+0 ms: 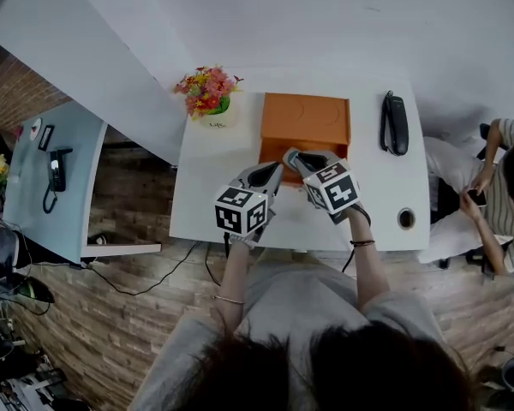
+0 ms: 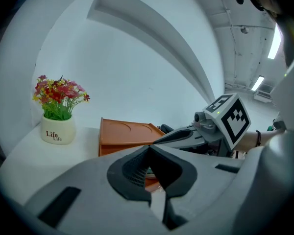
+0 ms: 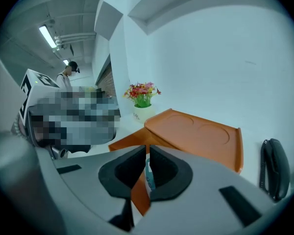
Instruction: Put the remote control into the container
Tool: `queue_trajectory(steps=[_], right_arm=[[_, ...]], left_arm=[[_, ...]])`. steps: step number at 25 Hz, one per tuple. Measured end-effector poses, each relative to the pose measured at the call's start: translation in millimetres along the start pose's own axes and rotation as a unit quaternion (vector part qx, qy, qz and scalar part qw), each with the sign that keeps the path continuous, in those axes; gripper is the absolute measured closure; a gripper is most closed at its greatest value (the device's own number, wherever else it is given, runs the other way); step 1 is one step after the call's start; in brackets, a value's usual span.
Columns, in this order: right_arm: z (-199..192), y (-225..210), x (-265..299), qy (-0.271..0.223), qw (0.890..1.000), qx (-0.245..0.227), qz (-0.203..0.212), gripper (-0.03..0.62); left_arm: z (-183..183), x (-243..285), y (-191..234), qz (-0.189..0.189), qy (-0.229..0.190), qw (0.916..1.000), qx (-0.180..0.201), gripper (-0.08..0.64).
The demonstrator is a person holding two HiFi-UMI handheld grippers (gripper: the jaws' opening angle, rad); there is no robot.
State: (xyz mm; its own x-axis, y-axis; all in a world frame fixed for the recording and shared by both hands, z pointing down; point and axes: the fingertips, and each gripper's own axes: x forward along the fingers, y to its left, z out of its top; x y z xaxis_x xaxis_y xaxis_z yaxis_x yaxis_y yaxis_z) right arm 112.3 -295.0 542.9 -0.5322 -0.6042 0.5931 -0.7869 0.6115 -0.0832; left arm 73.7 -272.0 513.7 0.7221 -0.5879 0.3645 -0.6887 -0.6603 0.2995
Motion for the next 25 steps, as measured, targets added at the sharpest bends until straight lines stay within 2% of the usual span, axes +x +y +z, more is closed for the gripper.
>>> queue_trajectory(steps=[10, 18, 25], right_arm=[[38, 12, -38, -0.1, 0.995, 0.028, 0.004, 0.592], [69, 19, -72, -0.171, 0.985, 0.023, -0.012, 0.592], [81, 26, -95, -0.203, 0.979, -0.005, -0.019, 0.594]], left_arm=[[23, -14, -13, -0.011, -0.037, 0.9986, 0.036, 0.557], [46, -32, -36, -0.028, -0.073, 0.9942, 0.074, 0.557], [64, -47, -55, -0.04, -0.102, 0.9901, 0.087, 0.557]])
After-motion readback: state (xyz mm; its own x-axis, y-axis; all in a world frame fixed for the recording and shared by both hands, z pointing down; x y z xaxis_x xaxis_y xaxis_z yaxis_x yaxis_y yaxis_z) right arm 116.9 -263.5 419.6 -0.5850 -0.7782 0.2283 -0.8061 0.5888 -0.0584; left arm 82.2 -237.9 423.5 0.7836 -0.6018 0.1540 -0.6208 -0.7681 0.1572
